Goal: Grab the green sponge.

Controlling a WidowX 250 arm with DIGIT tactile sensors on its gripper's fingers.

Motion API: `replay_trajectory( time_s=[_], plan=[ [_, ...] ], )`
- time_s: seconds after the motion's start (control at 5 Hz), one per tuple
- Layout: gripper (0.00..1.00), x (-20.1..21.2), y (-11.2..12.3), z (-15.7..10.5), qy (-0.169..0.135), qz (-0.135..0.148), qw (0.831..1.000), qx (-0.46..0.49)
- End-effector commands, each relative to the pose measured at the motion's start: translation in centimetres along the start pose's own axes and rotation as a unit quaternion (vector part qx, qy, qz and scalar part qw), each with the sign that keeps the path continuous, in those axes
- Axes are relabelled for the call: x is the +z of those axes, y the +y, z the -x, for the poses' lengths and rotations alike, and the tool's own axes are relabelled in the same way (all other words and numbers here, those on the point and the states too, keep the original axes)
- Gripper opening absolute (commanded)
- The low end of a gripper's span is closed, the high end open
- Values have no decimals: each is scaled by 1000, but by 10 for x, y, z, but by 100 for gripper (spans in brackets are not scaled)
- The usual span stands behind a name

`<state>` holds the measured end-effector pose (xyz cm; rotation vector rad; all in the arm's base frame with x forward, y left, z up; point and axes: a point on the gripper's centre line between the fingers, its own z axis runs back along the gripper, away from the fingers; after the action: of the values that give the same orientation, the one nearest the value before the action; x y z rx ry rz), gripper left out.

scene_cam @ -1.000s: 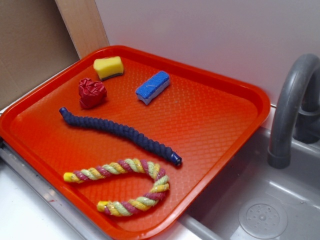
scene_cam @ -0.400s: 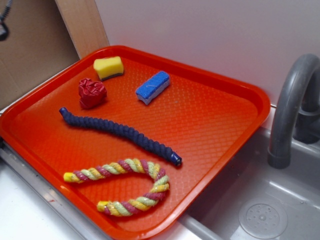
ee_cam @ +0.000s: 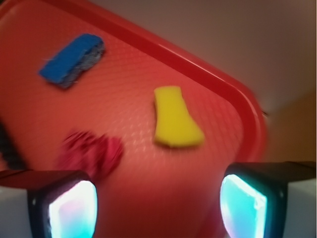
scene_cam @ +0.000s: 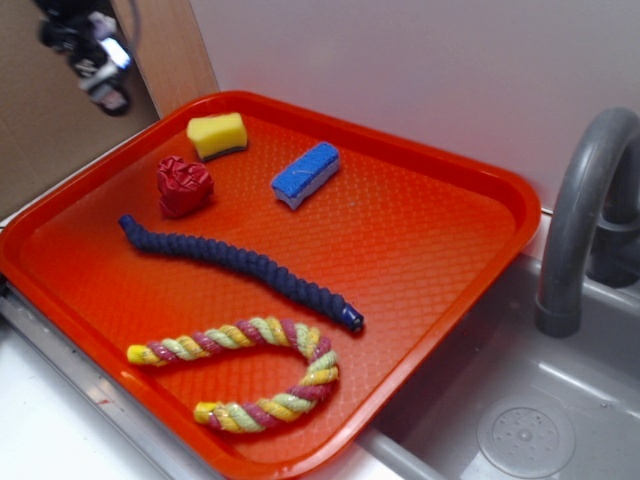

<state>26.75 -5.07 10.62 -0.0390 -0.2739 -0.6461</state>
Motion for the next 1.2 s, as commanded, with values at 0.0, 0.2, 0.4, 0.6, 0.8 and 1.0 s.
replay_trajectory(
  time_s=[0.0,0.2,0.4,0.6,0.8,1.0],
  plan=[
    [100,-32,3,-33,16,5,1000,-17],
    [100,-48,-4,-31,44,4,999,-21],
    [100,-62,-8,-25,64,9,998,-27],
    [100,-69,-7,-29,78,4,997,-12],
    [100,-73,5,-28,88,3,996,14],
    [0,-82,6,-24,100,15,994,33]
  ],
)
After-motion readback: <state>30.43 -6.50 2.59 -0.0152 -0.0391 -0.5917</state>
